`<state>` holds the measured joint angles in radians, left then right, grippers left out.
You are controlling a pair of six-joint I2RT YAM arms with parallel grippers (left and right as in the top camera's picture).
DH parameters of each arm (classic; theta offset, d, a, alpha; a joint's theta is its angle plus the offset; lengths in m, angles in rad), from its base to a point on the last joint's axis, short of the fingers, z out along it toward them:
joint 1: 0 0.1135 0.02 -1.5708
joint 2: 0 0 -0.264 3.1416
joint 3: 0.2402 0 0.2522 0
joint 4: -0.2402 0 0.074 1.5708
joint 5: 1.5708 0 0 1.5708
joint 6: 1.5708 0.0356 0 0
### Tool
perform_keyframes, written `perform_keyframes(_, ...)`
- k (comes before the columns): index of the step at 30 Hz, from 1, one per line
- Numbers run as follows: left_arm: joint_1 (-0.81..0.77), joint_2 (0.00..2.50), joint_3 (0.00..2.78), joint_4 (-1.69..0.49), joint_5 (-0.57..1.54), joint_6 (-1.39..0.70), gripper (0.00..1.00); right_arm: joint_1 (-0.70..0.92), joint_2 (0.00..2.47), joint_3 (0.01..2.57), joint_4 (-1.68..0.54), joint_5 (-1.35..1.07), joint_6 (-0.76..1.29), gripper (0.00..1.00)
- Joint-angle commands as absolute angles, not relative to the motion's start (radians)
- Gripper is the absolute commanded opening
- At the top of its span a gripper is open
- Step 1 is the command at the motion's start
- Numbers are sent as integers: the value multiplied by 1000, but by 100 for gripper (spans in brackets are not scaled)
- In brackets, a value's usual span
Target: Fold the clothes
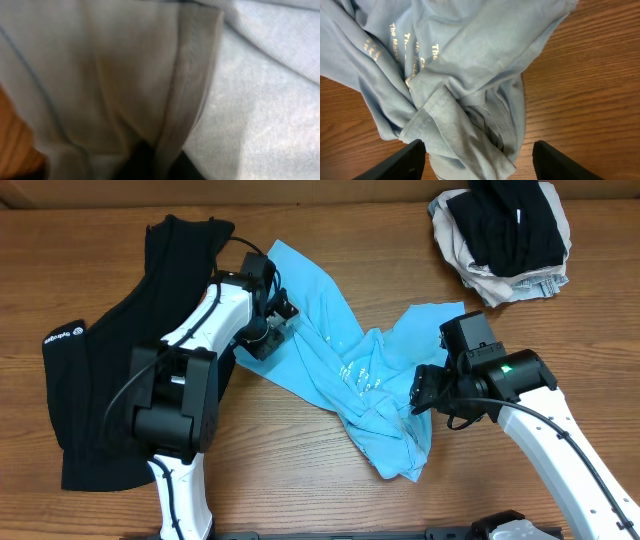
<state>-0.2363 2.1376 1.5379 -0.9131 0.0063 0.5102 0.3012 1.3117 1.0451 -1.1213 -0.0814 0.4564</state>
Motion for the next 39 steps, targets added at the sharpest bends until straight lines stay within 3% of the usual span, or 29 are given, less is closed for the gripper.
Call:
perform_keyframes(1, -239, 2138, 1528, -908, -72, 398, 4, 295, 1297, 1044, -1106, -80, 444, 72)
perform_keyframes(7, -201, 2130, 1731, -1087, -223, 208, 4, 295, 1297, 1044, -1071, -80, 444, 72)
perform_keyframes(15, -150, 2130, 2021, -1451, -206, 108, 4, 295, 1297, 1044, -1075, -94, 440, 72)
perform_keyframes(27, -139, 2131, 2023, -1690, -201, 89, 4, 299, 1306, 1044, -1078, -211, 391, 73)
perform_keyframes(29, -132, 2131, 2004, -1690, -194, 81, 15, 299, 1306, 1044, -1074, -211, 391, 73)
perform_keyframes(30, -127, 2132, 1990, -1690, -194, 82, 29, 299, 1307, 1044, -1072, -211, 391, 73)
perform_keyframes(32, -118, 2132, 1958, -1690, -202, 82, 68, 299, 1307, 1044, -1069, -211, 388, 73)
perform_keyframes(33, -114, 2132, 1948, -1687, -211, 82, 81, 299, 1307, 1044, -1068, -211, 388, 74)
perform_keyframes(36, -98, 2132, 1932, -1627, -210, 83, 95, 299, 1308, 1044, -1059, -211, 388, 77)
perform_keyframes(39, -97, 2132, 1931, -1562, -147, 151, 94, 299, 1308, 1044, -1044, -211, 384, 77)
